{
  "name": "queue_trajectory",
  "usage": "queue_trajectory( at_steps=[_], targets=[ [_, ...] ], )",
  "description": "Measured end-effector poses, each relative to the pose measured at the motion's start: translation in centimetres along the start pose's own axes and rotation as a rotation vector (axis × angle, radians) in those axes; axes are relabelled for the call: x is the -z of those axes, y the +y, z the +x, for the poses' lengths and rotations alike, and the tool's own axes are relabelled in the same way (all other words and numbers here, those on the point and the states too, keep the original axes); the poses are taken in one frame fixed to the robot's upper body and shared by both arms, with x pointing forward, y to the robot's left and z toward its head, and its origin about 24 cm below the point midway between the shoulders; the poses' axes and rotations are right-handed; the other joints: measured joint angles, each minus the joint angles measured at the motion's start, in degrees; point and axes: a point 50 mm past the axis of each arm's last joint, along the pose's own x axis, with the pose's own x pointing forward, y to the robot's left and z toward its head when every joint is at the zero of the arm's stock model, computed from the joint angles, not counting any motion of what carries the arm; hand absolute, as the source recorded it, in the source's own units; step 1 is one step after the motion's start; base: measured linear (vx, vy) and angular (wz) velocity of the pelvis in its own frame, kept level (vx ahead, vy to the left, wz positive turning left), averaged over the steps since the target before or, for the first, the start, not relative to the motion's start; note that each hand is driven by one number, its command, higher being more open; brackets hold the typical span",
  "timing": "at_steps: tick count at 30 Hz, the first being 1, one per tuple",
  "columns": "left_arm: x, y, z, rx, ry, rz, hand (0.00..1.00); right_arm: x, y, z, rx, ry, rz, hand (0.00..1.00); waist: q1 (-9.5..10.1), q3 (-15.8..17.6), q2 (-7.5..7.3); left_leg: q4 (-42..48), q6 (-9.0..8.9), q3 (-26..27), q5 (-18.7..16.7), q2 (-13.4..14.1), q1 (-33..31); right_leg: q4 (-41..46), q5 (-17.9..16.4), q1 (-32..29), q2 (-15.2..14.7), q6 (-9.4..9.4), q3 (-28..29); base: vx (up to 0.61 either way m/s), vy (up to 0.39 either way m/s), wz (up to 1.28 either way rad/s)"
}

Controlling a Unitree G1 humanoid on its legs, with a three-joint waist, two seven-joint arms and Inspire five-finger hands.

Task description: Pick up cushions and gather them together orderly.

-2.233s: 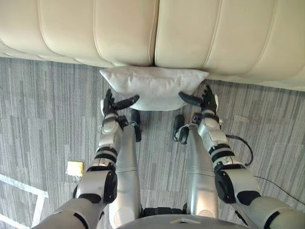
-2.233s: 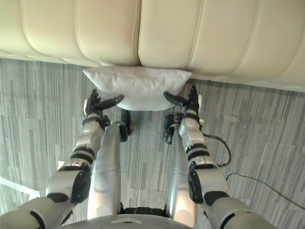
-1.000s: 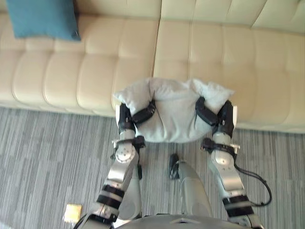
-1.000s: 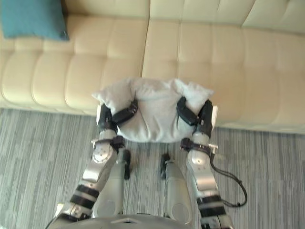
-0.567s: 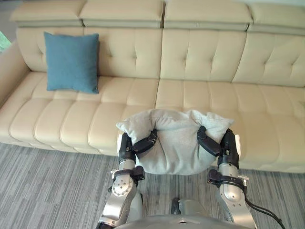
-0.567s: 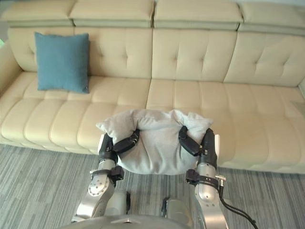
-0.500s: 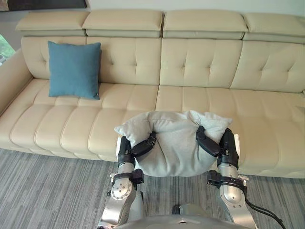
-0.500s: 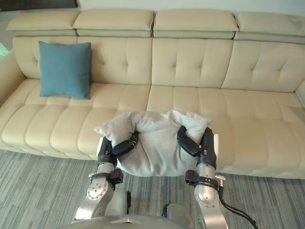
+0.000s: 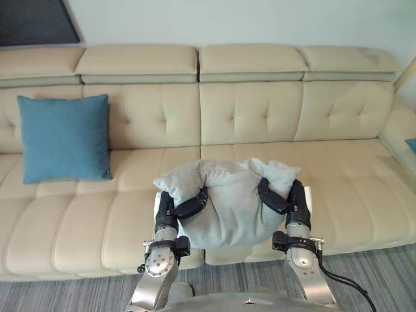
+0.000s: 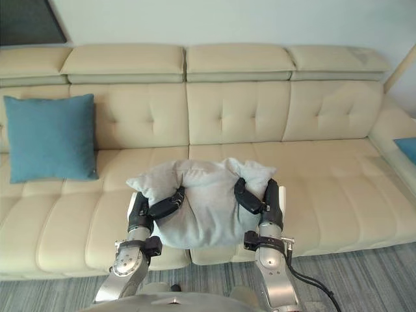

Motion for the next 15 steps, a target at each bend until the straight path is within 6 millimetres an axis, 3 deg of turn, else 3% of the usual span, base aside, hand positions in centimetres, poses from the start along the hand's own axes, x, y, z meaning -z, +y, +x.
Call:
queue_trajectory(
  at_steps=[2,3,4,5,6,7,11,15],
  targets=[
    [0.1,0.3,0.0,-0.002,0.005,0.018,0.0,0.4,0.3,0.2,-0.014,0.014,-0.01,0.0,-0.81,0.2,-0.23,-0.9,-0.93,0.1,-0.1,1.0,0.6,-5.4,0.0,-2.6,0.5,-0.25,-2.2,0.09,-0.085,-0.08],
    [0.6,0.7,0.0,-0.006,0.023,0.033,0.0,0.6,0.4,0.4,-0.027,0.019,-0.03,0.0,-1.33,0.2,-0.51,-0.6,-1.64,0.0,-0.1,1.4,0.5,-13.5,0.7,-3.0,2.0,-0.39,-2.4,0.1,-0.17,-0.04],
    [0.8,0.8,0.0,-0.008,0.031,0.038,0.0,0.7,0.5,0.5,-0.033,0.021,-0.034,0.0,-1.72,0.2,-0.95,-0.1,-2.09,-0.5,-0.3,1.0,0.3,-18.1,3.0,-2.7,2.5,-0.66,-2.0,0.09,-0.173,0.06],
    [0.8,0.9,0.0,-0.008,0.031,0.045,0.0,0.7,0.6,0.6,-0.037,0.022,-0.035,0.0,-2.16,0.8,-2.09,0.6,-2.5,-1.4,-0.4,-0.1,0.3,-22.0,7.7,-2.0,2.9,-0.79,-0.4,0.08,-0.175,0.23],
    [1.3,0.4,0.1,-0.001,0.063,0.035,0.0,1.1,0.2,1.1,-0.037,0.036,-0.067,0.0,-3.05,1.4,-0.38,1.0,-3.31,-4.6,-0.9,0.7,0.3,-23.0,7.8,-0.4,4.4,-1.2,-0.9,0.09,-0.229,0.03],
    [1.6,0.2,0.0,0.016,0.078,0.039,0.0,1.5,-0.2,1.4,-0.04,0.05,-0.101,0.0,-2.45,1.6,0.82,0.3,-3.84,-7.6,-1.2,2.2,0.4,-25.7,9.0,0.5,6.4,-2.28,-1.1,0.07,-0.215,-0.08],
    [1.5,-0.2,0.1,0.046,0.072,0.049,0.0,1.5,-0.7,1.5,-0.023,0.057,-0.105,0.0,-2.17,1.7,0.97,-4.2,-5.25,-9.3,-0.5,4.1,2.6,-28.8,9.8,2.3,9.0,-3.36,-1.7,0.03,-0.156,-0.11],
    [1.2,-0.7,0.4,0.064,0.058,0.036,0.0,0.4,-1.4,1.3,-0.001,0.012,-0.088,0.0,-1.85,0.9,1.87,-7.4,-6.42,-11.1,1.3,4.3,5.3,-30.8,10.1,5.4,9.5,-3.59,-3.1,0.06,-0.045,0.18]
  ],
)
